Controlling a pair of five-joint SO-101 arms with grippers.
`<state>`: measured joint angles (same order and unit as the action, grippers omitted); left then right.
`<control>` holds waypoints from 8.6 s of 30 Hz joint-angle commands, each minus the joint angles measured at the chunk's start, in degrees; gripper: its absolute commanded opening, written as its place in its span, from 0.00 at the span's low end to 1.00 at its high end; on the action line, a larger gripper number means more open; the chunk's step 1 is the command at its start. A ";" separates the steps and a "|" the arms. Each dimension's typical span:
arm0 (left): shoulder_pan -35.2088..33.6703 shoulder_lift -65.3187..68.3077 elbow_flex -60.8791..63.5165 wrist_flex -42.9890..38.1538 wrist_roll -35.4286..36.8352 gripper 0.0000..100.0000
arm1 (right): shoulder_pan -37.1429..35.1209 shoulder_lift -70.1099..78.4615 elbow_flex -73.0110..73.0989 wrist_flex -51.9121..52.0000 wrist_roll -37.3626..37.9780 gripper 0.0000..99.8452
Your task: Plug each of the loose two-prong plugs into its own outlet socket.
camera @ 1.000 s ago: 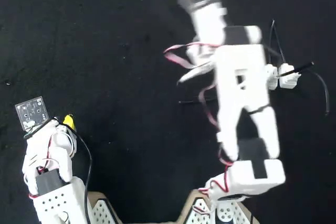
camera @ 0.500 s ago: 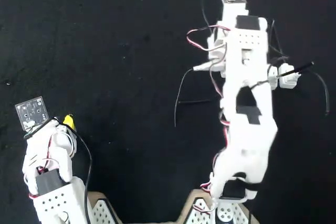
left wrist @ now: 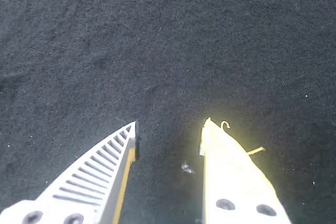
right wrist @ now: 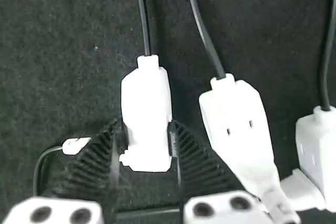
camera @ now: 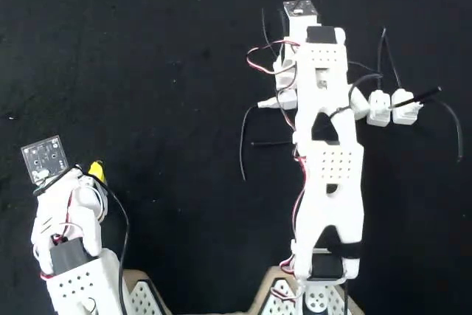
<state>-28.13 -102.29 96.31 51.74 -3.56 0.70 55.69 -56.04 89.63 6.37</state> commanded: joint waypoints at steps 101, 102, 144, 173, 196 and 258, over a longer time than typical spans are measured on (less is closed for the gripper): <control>19.30 -2.29 1.10 1.93 0.62 0.12 | 2.64 -163.82 152.57 -14.86 -2.90 0.01; 20.62 -2.37 1.10 1.93 0.62 0.12 | 2.64 -163.82 152.57 -14.86 -2.90 0.01; 21.85 -2.20 1.10 1.93 0.70 0.12 | 2.73 -163.82 152.57 -14.86 -2.90 0.01; 21.85 -2.20 1.10 1.93 0.70 0.12 | 2.73 -163.82 152.57 -14.86 -2.90 0.01; 21.85 -2.20 1.10 1.93 0.70 0.12 | 2.73 -163.82 152.57 -14.86 -2.90 0.01; 21.85 -2.20 1.10 1.93 0.70 0.12 | 2.73 -163.82 152.57 -14.86 -2.90 0.01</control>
<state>-6.59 -104.40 96.31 53.41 -3.56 2.64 -103.08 96.84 74.33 3.38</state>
